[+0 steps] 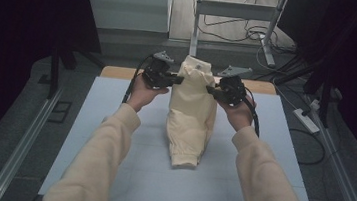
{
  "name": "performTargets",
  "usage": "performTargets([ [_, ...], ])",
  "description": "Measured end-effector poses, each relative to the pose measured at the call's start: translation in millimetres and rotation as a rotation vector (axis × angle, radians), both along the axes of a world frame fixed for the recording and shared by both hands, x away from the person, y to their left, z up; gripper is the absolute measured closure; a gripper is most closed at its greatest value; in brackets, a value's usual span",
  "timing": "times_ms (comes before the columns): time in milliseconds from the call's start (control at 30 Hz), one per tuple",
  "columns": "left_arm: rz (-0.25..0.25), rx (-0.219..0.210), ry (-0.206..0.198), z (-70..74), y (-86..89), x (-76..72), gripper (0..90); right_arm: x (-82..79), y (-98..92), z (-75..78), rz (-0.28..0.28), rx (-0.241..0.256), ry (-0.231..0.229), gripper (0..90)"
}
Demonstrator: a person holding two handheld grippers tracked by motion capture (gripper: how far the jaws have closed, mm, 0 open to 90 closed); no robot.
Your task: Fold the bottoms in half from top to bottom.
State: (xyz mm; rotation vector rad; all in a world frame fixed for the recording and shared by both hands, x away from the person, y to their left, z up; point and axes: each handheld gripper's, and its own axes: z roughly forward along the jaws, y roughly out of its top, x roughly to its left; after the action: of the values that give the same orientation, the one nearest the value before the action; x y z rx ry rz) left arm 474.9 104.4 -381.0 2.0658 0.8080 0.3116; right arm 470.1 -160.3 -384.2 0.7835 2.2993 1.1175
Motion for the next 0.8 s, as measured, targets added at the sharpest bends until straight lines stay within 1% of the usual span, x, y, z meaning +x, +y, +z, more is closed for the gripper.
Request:
performTargets([
  [300, -0.008, -0.010, 0.025, -20.8, 0.4, -2.3, 82.5, 1.6, 1.3, -17.1, 0.001, -0.008, 0.030, 75.4],
  [600, -0.010, -0.008, 0.040, -33.0, 1.2, -6.6, 82.5, 0.4, 2.8, -29.1, 0.007, -0.019, 0.048, 75.2],
  [800, -0.017, -0.004, 0.050, -43.9, 1.1, -10.8, 82.4, -1.5, 3.3, -38.2, 0.013, -0.025, 0.063, 75.2],
])
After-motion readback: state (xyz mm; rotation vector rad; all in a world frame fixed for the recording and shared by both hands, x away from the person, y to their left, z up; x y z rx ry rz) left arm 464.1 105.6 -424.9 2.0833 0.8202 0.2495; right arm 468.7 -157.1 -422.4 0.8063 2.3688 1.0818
